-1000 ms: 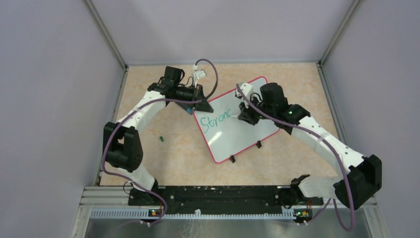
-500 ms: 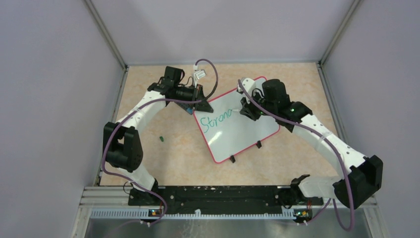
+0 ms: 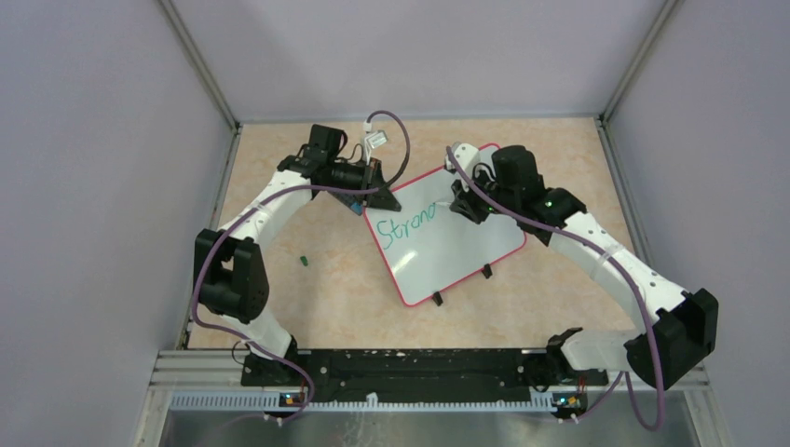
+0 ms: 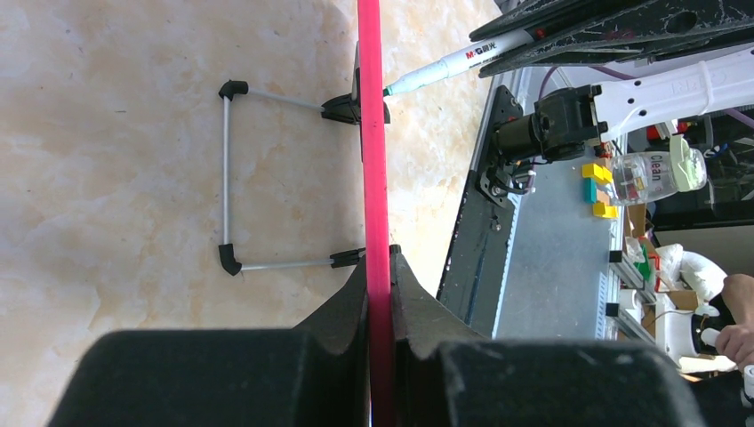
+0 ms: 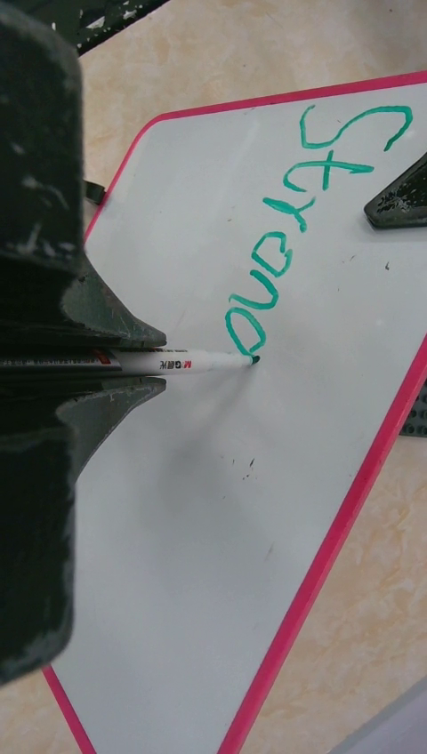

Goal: Write a sentence on the whiteboard

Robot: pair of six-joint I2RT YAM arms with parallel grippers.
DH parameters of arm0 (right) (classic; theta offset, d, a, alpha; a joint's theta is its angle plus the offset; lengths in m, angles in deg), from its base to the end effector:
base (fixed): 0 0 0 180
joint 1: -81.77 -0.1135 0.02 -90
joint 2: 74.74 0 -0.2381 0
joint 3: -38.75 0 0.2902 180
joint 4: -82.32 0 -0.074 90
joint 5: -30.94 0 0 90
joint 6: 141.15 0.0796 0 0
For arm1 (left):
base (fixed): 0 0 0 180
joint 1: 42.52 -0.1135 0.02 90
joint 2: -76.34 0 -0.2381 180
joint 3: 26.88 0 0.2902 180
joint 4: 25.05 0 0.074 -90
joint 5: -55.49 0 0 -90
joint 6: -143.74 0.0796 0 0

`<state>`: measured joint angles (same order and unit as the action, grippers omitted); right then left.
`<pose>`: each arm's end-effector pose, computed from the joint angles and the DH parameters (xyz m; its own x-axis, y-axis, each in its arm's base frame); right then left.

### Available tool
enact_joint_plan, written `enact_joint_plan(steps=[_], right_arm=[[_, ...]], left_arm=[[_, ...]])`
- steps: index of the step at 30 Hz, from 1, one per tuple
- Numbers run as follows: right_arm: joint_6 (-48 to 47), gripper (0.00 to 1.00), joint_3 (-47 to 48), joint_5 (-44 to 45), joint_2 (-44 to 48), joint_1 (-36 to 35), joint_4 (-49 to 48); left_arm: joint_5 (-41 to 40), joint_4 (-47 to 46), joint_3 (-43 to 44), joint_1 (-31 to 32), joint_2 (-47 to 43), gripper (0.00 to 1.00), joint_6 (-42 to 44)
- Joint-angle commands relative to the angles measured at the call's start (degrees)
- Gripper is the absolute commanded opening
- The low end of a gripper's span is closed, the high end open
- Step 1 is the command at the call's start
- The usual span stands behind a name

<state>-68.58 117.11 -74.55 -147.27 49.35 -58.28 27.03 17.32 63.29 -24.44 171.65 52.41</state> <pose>0.2949 0.2124 0.2868 -0.2343 -0.4908 -0.8392 -0.8120 0.5735 -0.1087 0.3649 -0.1927 0.2420 -0.7173 0.2225 -0.6602 0.6959 0.2740 -0.6638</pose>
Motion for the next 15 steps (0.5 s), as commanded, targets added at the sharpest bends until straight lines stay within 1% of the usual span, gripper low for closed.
enact_joint_plan(steps=[1,10,15], right_arm=[[-0.5,0.0,-2.1,0.7,0.4,0.8,-1.7],[0.4,0.0,-7.3,-0.7,2.9,0.8,-1.7],[1.2,0.0,-8.6,-2.1,2.9,0.0,-1.6]], left_arm=[[4.3,-1.1,-0.5,1.8,0.4,0.0,2.3],[3.9,-1.0,-0.7,1.9,0.2,0.0,2.5],[3.9,-1.0,-0.7,1.9,0.3,0.0,2.6]])
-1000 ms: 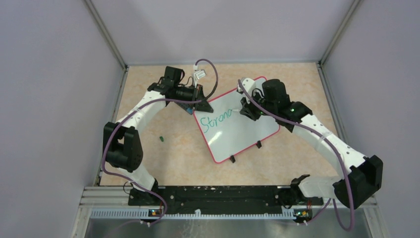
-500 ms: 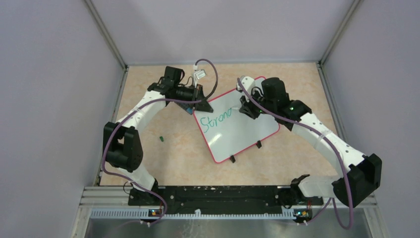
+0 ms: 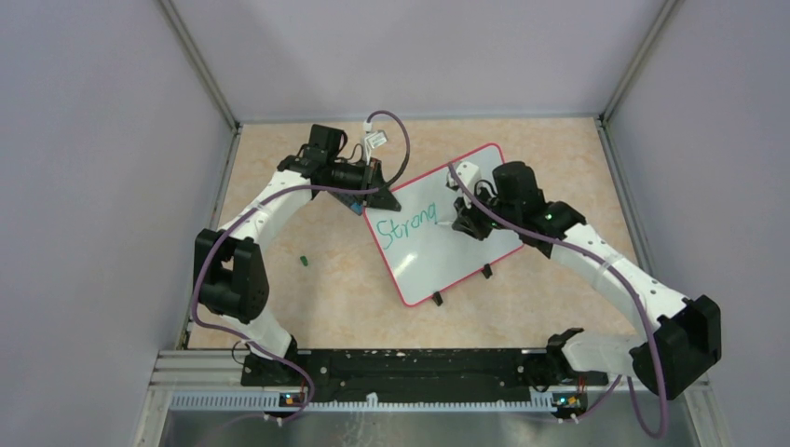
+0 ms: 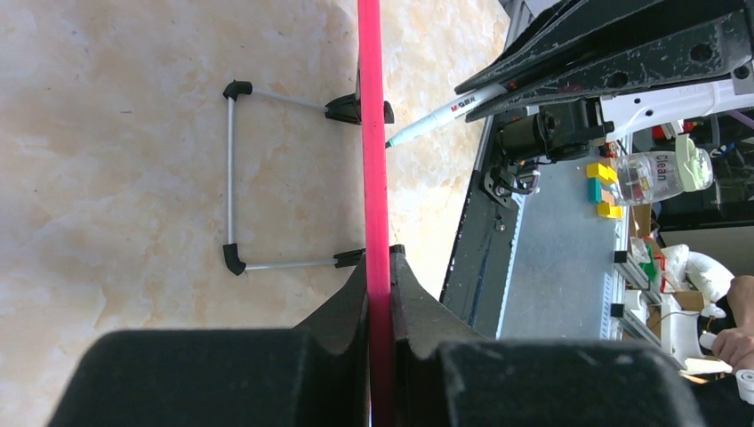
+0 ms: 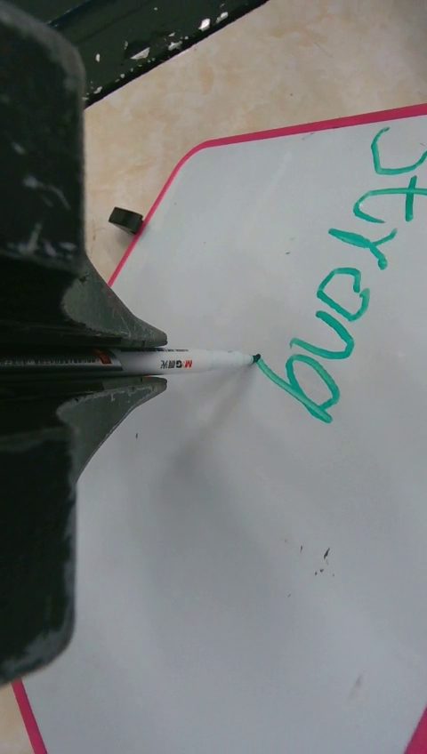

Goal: Write a sentence on the whiteboard

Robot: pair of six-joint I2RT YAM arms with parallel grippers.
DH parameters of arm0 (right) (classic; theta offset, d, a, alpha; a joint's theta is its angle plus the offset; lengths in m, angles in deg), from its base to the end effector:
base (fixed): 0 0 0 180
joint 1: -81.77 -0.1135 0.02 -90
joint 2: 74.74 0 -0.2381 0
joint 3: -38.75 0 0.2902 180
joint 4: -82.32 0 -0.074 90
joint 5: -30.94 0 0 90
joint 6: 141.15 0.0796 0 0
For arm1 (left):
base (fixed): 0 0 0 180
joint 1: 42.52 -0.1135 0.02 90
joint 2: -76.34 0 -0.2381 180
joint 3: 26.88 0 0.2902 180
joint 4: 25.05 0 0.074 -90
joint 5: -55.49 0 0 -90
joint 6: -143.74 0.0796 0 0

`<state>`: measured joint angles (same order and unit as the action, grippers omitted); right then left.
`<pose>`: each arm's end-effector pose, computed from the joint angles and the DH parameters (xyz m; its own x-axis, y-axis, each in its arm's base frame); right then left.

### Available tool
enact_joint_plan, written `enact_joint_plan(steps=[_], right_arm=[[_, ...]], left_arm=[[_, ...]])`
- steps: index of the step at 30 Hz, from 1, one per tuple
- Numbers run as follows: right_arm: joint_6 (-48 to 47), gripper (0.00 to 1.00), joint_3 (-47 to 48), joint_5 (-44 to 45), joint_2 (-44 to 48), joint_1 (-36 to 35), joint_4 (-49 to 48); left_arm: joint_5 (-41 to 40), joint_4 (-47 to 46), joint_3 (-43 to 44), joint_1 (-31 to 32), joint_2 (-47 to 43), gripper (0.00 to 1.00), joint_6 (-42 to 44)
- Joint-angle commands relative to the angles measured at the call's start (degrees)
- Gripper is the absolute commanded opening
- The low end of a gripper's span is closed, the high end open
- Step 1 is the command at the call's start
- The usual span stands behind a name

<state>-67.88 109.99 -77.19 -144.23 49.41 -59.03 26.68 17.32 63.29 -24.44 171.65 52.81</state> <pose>0.2793 0.2063 0.2555 -0.2788 -0.5005 -0.8196 -0.8344 0.5487 -0.0513 0.3652 -0.1926 0.2417 -0.7125 0.2244 -0.6649 0.7007 0.2781 -0.6570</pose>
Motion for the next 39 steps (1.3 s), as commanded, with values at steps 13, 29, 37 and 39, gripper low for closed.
enact_joint_plan(steps=[13,29,37,39], right_arm=[[2.3,0.0,2.3,0.5,-2.2,-4.8,-1.5],[2.5,0.0,5.8,-5.4,3.1,-3.0,4.1],[0.8,0.0,6.8,-12.1,3.1,2.5,7.2],[0.4,0.0,6.7,-13.8,3.1,4.3,7.6]], left_arm=[[4.4,-1.0,-0.6,1.9,0.2,0.0,2.1],[4.2,-0.7,-0.9,1.9,0.0,0.0,3.3],[3.7,-0.3,-0.9,2.1,0.2,0.0,4.2],[3.7,-0.2,-0.8,2.1,0.2,0.0,4.3]])
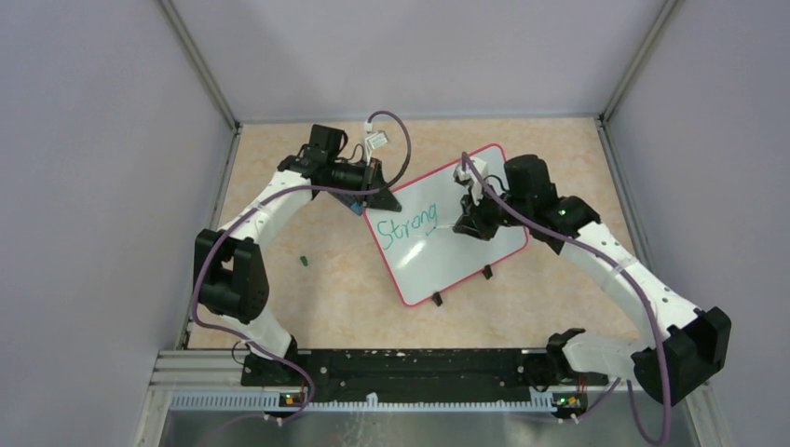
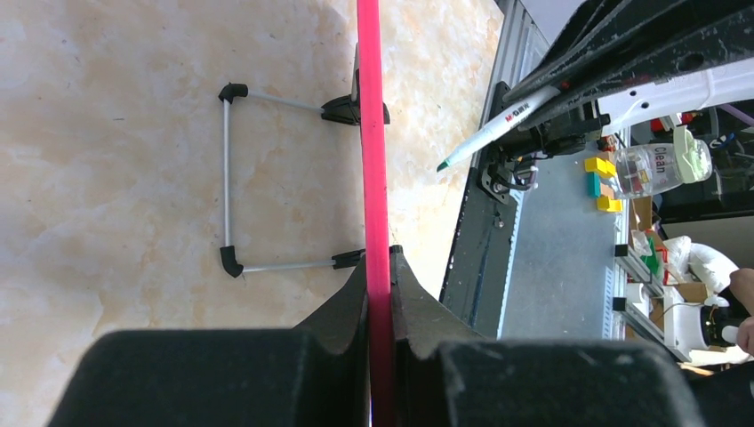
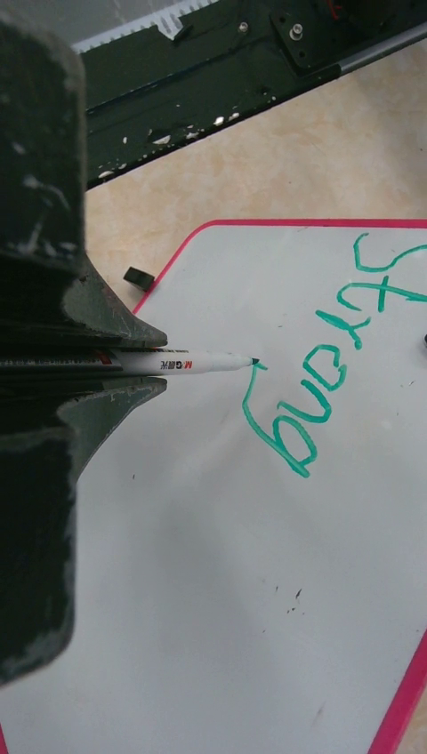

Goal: Write a sentence on the whiteboard

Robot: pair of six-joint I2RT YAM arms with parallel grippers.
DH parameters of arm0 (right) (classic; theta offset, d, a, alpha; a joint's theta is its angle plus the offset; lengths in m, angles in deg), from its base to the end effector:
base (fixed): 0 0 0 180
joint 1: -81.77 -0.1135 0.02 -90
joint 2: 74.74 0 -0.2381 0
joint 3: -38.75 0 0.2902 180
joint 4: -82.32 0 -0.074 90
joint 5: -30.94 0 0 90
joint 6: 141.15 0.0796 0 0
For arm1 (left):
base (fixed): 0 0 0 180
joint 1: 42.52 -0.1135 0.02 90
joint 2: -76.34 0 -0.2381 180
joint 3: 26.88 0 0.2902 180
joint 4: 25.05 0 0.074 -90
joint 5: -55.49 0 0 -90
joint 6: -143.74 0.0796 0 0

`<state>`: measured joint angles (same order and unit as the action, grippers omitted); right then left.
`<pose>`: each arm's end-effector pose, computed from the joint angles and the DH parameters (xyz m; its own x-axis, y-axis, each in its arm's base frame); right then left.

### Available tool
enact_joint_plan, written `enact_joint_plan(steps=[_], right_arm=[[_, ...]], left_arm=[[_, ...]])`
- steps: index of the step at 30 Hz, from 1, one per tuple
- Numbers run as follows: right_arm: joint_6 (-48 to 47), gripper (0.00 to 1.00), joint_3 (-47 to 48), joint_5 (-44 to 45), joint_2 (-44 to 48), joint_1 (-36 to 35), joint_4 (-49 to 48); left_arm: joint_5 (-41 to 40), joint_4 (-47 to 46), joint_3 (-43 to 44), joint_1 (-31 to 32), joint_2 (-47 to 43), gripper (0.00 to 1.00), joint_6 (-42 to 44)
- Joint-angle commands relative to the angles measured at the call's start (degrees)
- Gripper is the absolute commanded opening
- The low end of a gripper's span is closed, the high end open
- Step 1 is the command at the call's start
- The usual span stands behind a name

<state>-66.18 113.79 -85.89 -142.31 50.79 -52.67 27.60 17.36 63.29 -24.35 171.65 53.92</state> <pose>0.2661 0.2016 0.2829 -0.3058 -0.4535 -0.8371 -0.8754 0.4796 0.0600 0.3640 -0.1935 0.2425 -0.6988 0.2309 -0.6770 0.7149 0.2577 -0.6500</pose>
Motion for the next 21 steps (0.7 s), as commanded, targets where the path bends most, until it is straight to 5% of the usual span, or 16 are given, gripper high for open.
enact_joint_plan(steps=[1,21], right_arm=[[-1.5,0.0,2.8,-6.0,1.1,3.9,1.5],[-2.5,0.0,2.9,-13.8,-1.3,14.5,1.7]], left_arm=[[2.7,-0.3,-0.7,2.0,0.2,0.0,3.3],[2.3,0.4,-0.7,2.5,0.4,0.0,4.4]])
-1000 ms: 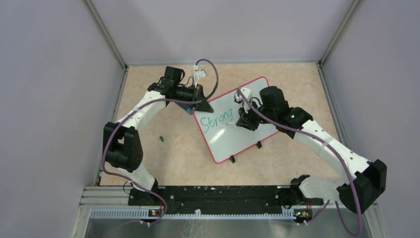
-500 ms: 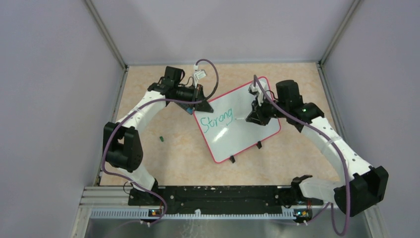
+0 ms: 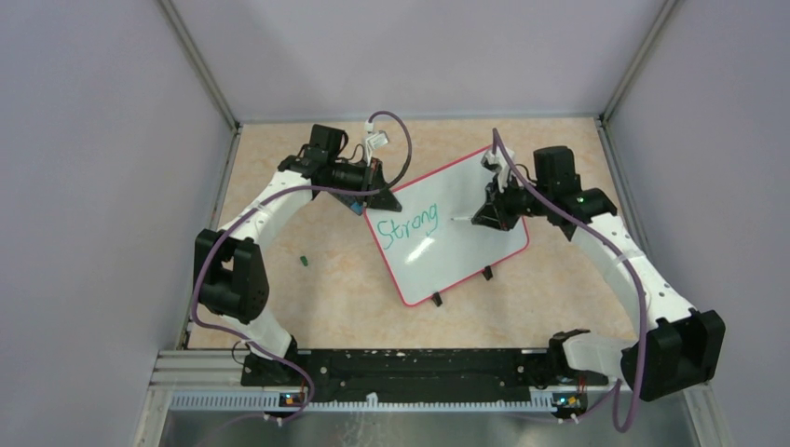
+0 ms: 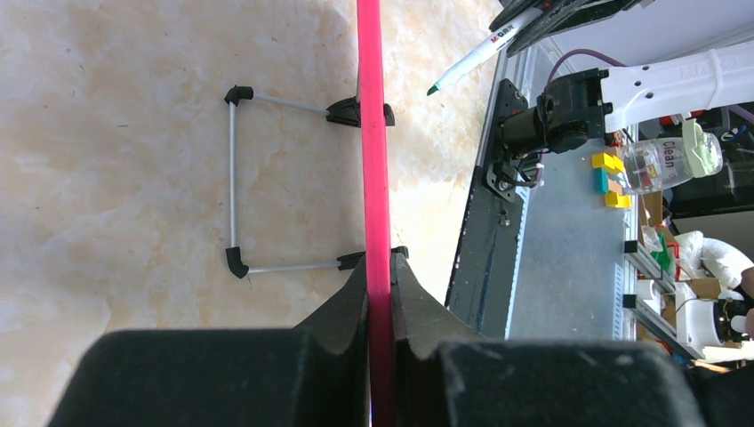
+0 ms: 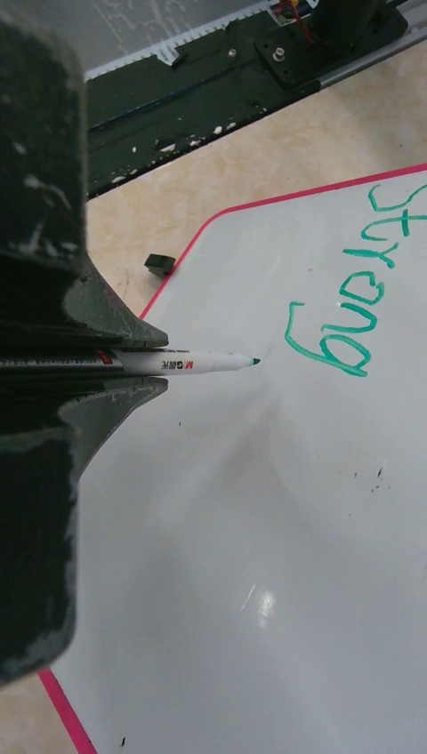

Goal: Write a sentence on the whiteboard

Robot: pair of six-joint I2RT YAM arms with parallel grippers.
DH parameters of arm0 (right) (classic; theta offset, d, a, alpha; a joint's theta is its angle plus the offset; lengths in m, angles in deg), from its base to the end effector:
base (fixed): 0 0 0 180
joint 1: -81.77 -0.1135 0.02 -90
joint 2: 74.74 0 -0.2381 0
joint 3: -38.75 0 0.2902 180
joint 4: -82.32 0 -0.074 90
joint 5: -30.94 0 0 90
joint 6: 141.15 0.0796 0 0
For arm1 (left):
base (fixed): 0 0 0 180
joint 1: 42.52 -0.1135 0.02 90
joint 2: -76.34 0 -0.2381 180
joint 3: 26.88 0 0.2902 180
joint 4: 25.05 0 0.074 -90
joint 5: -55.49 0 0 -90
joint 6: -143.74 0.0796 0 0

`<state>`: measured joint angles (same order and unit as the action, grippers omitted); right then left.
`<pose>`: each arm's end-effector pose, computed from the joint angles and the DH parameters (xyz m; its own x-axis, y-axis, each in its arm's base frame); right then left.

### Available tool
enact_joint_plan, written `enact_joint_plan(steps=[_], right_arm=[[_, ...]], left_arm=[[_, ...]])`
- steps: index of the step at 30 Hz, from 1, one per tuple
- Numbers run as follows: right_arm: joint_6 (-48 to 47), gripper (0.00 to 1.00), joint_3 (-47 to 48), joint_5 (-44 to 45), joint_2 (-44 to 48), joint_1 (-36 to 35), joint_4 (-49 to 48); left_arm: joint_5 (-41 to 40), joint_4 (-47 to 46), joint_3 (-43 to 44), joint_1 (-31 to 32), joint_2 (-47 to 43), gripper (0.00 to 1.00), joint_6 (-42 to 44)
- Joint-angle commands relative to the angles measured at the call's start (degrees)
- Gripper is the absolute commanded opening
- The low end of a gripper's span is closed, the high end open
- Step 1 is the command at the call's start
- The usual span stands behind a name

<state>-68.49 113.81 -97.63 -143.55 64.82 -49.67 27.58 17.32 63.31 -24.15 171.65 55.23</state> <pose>0.2955 0.1419 0.2764 -0.4076 -0.3678 -0.8358 -0.8321 0.5266 0.1740 0.3634 -0.1948 0.2427 -0.6808 0.2389 -0.6924 0.7322 0.2499 -0.6336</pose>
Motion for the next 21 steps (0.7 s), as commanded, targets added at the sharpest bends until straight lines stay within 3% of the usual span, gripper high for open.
enact_joint_plan(steps=[1,21], right_arm=[[0.0,0.0,2.6,-2.0,0.0,0.6,-1.6],[3.2,0.0,0.3,4.0,0.3,-2.4,-9.3]], left_arm=[[2.3,0.4,-0.7,2.2,0.5,0.0,3.1],[2.3,0.6,-0.3,3.0,0.6,0.0,2.9]])
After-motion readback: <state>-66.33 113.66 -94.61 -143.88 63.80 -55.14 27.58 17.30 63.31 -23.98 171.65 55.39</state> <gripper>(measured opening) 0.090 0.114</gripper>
